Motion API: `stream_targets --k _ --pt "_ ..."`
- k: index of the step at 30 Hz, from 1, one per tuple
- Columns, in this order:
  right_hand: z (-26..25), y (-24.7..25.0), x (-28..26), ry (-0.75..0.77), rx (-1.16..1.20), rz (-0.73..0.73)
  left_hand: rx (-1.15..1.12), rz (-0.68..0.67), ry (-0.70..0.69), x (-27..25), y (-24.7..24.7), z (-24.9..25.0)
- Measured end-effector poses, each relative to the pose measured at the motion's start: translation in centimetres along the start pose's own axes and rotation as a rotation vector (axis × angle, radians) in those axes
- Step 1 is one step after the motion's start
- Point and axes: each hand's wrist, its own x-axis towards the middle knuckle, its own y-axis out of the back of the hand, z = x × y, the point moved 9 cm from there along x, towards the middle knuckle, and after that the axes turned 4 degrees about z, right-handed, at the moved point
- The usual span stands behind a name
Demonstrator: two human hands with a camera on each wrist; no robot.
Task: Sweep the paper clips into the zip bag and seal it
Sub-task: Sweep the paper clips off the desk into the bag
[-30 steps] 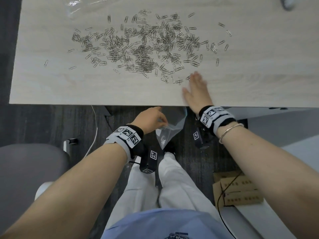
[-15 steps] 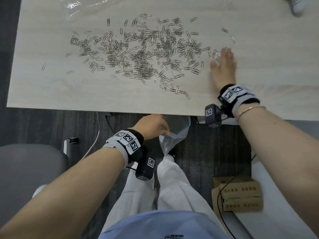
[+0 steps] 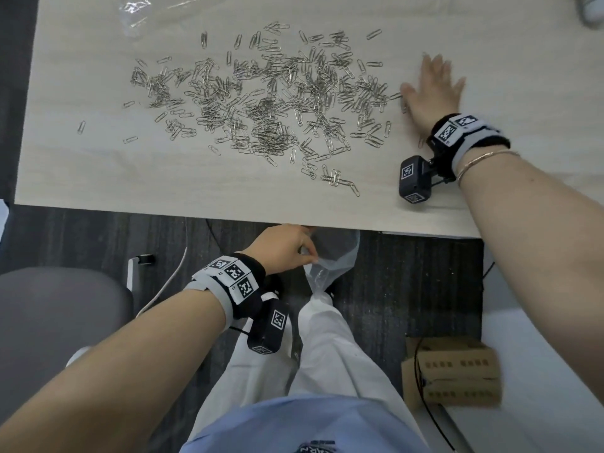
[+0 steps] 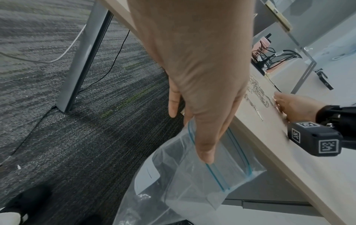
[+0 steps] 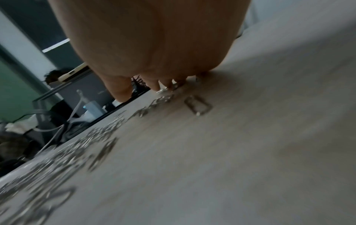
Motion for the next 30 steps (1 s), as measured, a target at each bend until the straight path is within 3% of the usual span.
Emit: stream_targets --k 13,18,21,24,27,30 --pt "-8.7 -7.6 -10.4 0.339 -0.057 -0.198 -0.039 0.024 0.017 0.0 0.1 -0.1" --pt "-10.2 -7.8 -12.5 0.394 0.075 -0.189 -0.050 0.037 0.018 0.0 0.1 -0.2" --pt "-8.0 -5.1 -11.9 0.306 0.207 -0.002 -0.043 0.023 0.009 -0.1 0.1 -0.3" --pt "-2.7 -3.3 -10.4 0.040 0.146 0.117 -0.050 0.023 0.009 -0.1 0.0 -0.4" --pt "0.2 -3.7 -10.1 -0.104 0.041 0.065 -0.065 0.026 0.008 -0.2 0.0 -0.4" --pt "-1.8 -5.1 -11.1 -0.037 0.010 0.016 -0.092 0.024 -0.004 -0.3 0.0 -0.2"
